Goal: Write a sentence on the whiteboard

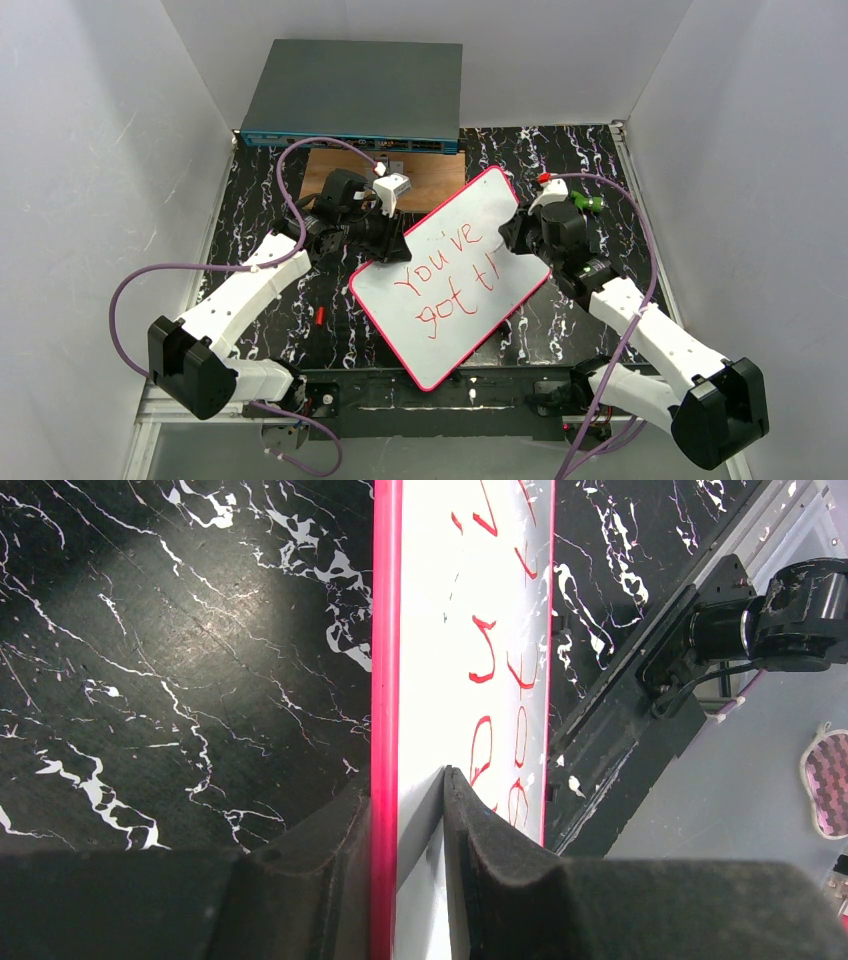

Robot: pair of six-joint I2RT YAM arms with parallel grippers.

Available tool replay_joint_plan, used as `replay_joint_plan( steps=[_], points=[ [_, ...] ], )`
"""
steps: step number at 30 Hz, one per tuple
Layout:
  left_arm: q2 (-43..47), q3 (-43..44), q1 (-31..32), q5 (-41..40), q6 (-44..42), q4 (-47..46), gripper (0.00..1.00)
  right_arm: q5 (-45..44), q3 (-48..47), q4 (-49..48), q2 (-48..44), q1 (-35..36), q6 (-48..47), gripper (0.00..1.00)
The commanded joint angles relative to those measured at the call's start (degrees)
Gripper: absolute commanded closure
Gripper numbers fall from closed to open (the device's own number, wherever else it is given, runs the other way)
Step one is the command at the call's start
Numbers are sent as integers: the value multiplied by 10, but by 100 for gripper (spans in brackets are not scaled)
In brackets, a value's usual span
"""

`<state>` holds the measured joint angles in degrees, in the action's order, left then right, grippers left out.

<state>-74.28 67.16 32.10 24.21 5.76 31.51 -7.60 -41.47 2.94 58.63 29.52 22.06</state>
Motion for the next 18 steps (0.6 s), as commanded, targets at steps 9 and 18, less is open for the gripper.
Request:
replay_joint_plan(
  steps=[9, 18],
  points=[
    [14, -2, 0, -88, -70, 25, 100, -11, 31, -8, -11, -19, -13, 99],
    [15, -3, 0, -89, -71, 25, 100, -11, 80, 2, -35, -23, -9, 99]
  ],
)
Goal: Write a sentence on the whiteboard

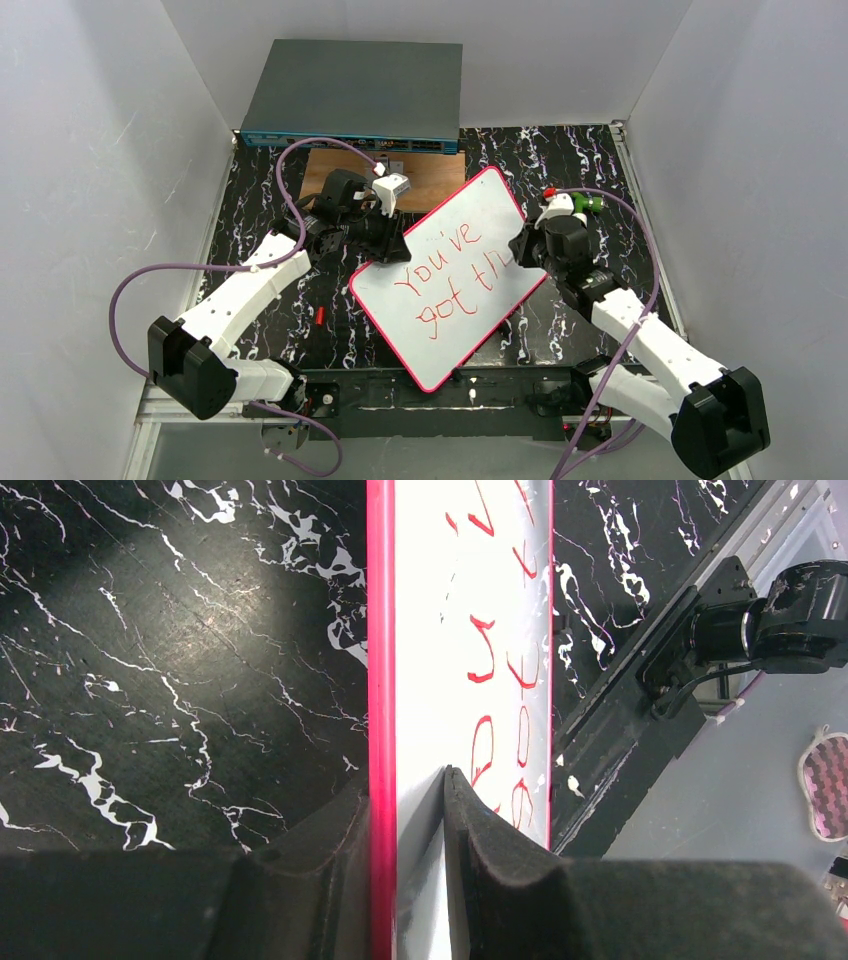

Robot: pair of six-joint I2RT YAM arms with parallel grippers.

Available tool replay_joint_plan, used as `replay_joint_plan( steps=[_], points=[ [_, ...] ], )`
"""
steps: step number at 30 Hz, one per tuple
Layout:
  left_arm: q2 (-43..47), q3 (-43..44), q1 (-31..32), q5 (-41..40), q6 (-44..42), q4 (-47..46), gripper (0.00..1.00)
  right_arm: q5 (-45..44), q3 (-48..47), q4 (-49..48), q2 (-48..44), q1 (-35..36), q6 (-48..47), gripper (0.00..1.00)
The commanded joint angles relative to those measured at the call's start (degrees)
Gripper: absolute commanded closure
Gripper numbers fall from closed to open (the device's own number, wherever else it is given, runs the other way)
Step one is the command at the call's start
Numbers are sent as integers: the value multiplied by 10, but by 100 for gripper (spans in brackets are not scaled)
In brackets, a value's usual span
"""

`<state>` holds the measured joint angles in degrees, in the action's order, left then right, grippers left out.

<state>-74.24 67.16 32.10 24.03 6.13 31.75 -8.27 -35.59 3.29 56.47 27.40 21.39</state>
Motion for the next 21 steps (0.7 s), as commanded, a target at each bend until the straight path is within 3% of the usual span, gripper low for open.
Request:
replay_joint_plan(
  steps=[1, 12, 21],
  points=[
    [14, -3, 0, -87, -74, 23, 100, -5, 26, 0, -17, -2, -2, 99],
    [11, 1, 0, -85, -72, 20, 100, -7, 38, 23, -50, -2, -3, 99],
    [16, -2, 0, -88, -74, 20, 100, -10, -59, 72, -98, -2, -20, 99]
  ],
)
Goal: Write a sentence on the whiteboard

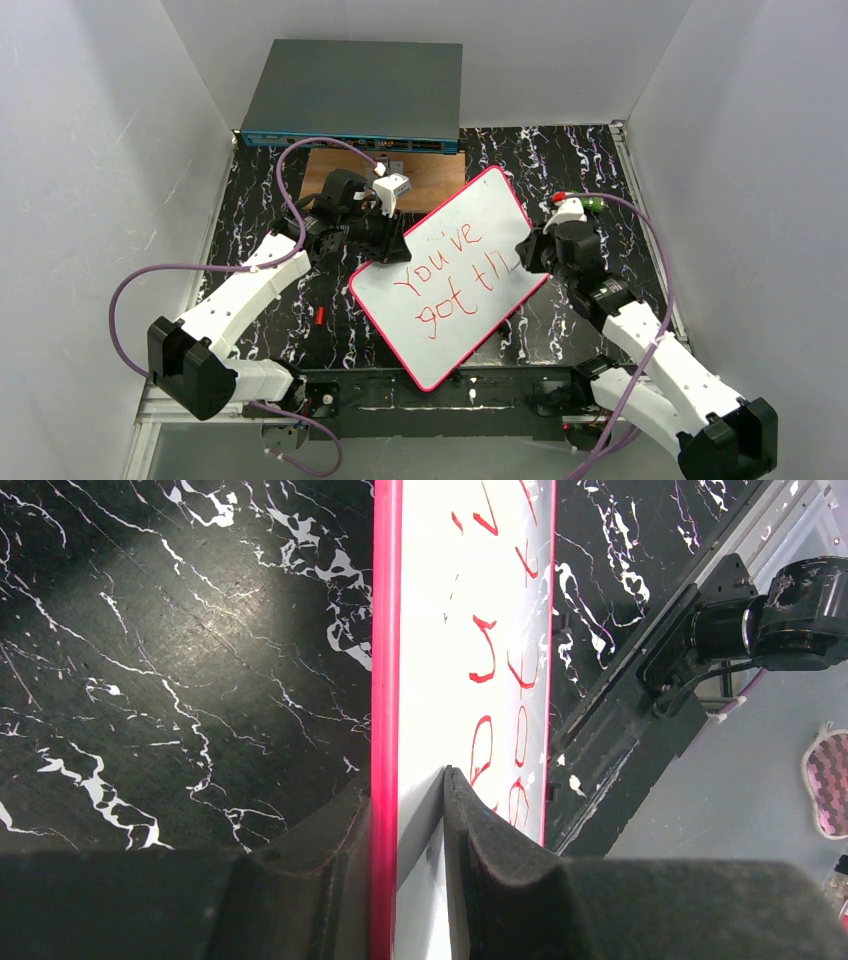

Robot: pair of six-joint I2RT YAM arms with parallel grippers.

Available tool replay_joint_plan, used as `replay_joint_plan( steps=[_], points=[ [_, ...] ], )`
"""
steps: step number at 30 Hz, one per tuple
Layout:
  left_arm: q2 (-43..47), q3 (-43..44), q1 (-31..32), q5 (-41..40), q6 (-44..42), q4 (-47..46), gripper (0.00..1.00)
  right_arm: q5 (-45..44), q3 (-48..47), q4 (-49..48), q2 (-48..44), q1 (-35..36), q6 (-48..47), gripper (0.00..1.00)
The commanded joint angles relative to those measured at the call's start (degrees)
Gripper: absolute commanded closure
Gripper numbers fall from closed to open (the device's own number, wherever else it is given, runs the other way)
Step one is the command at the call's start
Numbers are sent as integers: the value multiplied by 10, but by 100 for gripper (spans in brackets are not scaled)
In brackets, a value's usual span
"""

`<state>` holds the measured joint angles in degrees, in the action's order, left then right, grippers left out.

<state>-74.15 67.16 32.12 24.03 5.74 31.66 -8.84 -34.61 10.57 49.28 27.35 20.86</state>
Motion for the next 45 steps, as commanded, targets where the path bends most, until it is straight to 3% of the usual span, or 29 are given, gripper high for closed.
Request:
replay_joint_plan(
  steps=[1, 19, 45],
  points=[
    [15, -3, 0, -88, -70, 21, 100, -6, -80, 1, -25, -1, -18, 99],
    [20, -6, 0, -87, -68, 17, 100, -27, -131, -62, 93, -15, -22, 99],
    [20, -9, 0, -88, -72, 18, 100, -17, -59, -73, 107, -31, -13, 99]
  ],
)
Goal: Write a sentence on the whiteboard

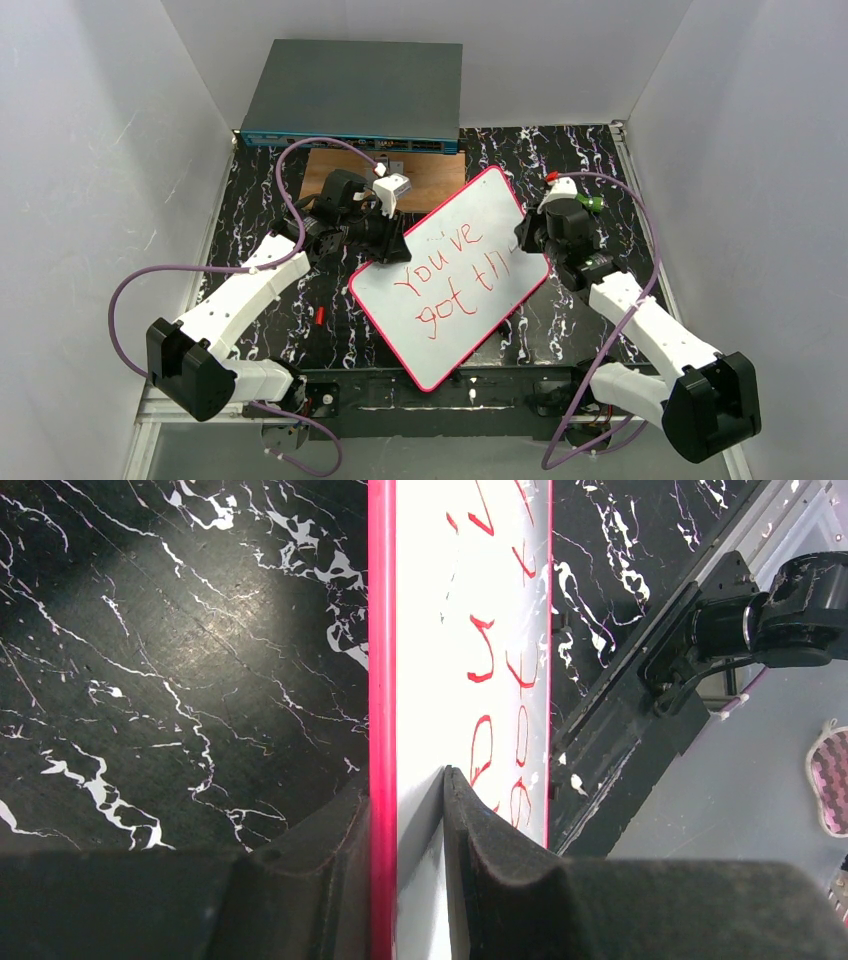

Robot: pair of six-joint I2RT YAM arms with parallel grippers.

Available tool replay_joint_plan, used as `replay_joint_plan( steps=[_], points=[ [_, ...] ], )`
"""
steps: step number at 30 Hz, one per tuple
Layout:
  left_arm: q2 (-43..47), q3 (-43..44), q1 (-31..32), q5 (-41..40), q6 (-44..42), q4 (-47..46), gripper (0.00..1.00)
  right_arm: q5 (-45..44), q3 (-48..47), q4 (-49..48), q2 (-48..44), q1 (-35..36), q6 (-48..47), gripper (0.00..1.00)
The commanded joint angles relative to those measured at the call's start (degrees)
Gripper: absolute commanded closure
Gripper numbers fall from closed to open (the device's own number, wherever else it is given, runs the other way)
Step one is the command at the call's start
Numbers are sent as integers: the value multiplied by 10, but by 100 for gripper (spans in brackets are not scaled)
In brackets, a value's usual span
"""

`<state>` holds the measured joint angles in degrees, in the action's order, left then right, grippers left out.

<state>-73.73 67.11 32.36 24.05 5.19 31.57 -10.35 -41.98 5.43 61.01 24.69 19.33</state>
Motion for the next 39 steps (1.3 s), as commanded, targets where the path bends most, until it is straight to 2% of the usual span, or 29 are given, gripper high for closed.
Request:
replay_joint_plan(
  steps=[1, 13, 22, 30, 39],
  points=[
    [16, -9, -3, -88, -66, 19, 100, -2, 19, -21, -12, -4, 3, 99],
    [15, -8, -3, -89, -67, 19, 100, -5, 62, 3, -50, -7, -1, 99],
    [15, -12, -3, -89, -64, 12, 100, -10, -26, 31, -103, -7, 33, 99],
    [10, -6, -3, -85, -63, 8, 100, -3, -89, 17, -64, -8, 51, 99],
    [11, -2, -3, -82, -63, 11, 100, 7, -92, -10, -14, -8, 56, 99]
  ],
)
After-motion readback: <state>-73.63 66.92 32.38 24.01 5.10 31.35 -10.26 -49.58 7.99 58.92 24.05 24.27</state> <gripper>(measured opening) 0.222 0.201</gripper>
